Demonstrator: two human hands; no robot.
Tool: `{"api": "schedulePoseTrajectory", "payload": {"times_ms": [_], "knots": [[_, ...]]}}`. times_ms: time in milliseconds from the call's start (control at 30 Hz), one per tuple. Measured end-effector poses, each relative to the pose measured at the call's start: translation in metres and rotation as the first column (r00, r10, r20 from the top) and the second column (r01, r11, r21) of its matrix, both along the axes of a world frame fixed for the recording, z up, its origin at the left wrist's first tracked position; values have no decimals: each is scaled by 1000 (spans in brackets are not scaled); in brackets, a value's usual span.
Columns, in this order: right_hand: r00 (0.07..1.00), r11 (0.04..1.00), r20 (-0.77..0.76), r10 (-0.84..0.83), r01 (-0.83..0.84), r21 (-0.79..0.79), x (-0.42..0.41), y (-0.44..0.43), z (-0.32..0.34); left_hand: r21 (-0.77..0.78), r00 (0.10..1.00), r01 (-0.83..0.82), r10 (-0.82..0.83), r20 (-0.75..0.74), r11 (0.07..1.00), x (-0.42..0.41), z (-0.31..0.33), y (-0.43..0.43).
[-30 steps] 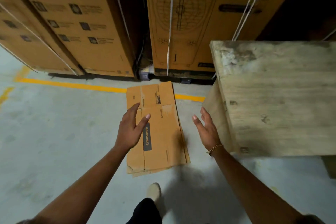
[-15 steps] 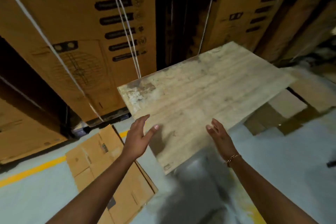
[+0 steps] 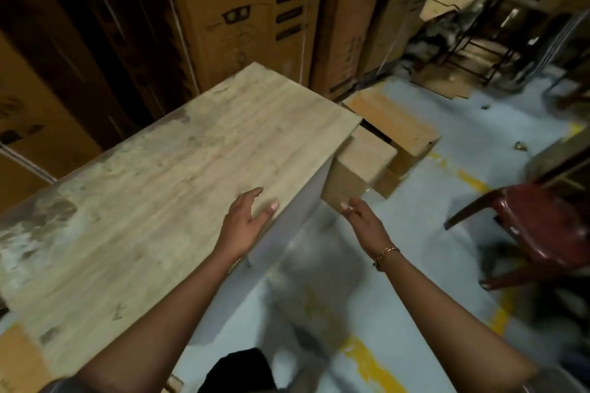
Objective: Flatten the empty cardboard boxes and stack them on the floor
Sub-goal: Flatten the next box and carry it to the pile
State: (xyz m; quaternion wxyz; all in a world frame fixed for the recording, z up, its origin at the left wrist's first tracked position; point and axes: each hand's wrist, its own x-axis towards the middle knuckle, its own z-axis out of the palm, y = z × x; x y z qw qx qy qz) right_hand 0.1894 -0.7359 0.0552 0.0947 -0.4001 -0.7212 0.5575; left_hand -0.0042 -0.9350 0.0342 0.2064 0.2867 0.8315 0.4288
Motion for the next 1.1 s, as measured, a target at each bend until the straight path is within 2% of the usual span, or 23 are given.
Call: {"api": "schedulePoseTrajectory", "payload": {"times_ms": [100,367,700,933,1100], "knots": [[999,1000,20,-26,26,-8,3,56,-4,-14,998,66,-65,19,998,-1,-4,66],[991,1000,131,-10,10,-5,-40,221,-34,22,982,102,-105,158,994,-41,-27,241],[968,998,244,51,-37,-59,-99,410,-48,-48,924,183,-155,351,982,-87,-41,438],[919,969,312,240,-206,-139,-128,553,-84,-110,882,71,-11,471,991,-85,-86,539],[864,908,305,400,-329,-259,-147,655,-130,-219,816,-120,222,534,968,-60,-134,602]]}}
